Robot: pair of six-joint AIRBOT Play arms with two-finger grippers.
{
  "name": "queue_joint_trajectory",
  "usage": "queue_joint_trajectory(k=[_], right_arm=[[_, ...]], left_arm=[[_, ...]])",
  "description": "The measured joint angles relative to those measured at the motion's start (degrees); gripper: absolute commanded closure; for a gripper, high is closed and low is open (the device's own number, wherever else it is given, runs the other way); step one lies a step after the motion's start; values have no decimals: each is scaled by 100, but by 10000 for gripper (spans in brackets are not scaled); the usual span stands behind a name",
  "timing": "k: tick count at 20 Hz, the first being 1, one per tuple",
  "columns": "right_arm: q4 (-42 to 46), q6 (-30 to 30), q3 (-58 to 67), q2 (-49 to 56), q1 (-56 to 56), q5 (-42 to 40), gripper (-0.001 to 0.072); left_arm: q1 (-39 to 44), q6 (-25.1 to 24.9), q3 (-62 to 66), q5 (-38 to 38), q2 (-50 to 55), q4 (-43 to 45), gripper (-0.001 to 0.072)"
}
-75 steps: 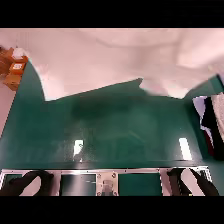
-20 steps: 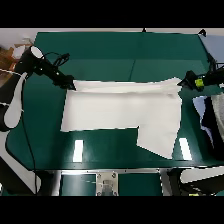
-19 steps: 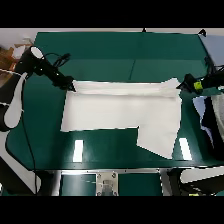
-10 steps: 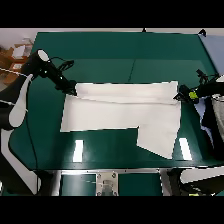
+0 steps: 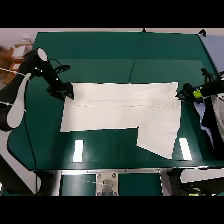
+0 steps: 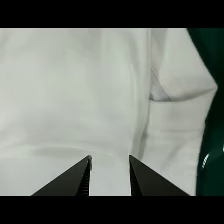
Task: Fold the shirts.
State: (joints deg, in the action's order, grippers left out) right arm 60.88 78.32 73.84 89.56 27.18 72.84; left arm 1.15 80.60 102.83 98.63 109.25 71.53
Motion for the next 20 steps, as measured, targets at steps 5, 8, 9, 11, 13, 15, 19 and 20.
queue_joint_trajectory(k=[5,8,9,11,13,15,19,20], right_arm=[[326,-44,-1038,-1064,518,157,449],[422,-63,-1989,-1910,1187,111,423],[439,-66,-2269,-2170,1423,83,359],[396,-61,-2822,-2688,1845,-26,288],[236,-44,-3338,-3132,2087,-175,288],[120,-31,-3744,-3375,2181,-306,288],[-105,-15,-4465,-3582,2199,-529,275],[-151,-7,-4642,-3606,2179,-555,203]], left_arm=[[-223,155,-1663,-76,-1165,160,50],[-420,175,-3403,-710,-2291,188,48],[-505,232,-4035,-1001,-2723,162,49],[-614,398,-5139,-1698,-3501,-46,49],[-660,518,-6024,-2382,-4087,-446,49],[-557,555,-6649,-3014,-4435,-979,49],[149,839,-7265,-4391,-4712,-1665,51],[334,957,-7326,-4743,-4739,-1773,92]])
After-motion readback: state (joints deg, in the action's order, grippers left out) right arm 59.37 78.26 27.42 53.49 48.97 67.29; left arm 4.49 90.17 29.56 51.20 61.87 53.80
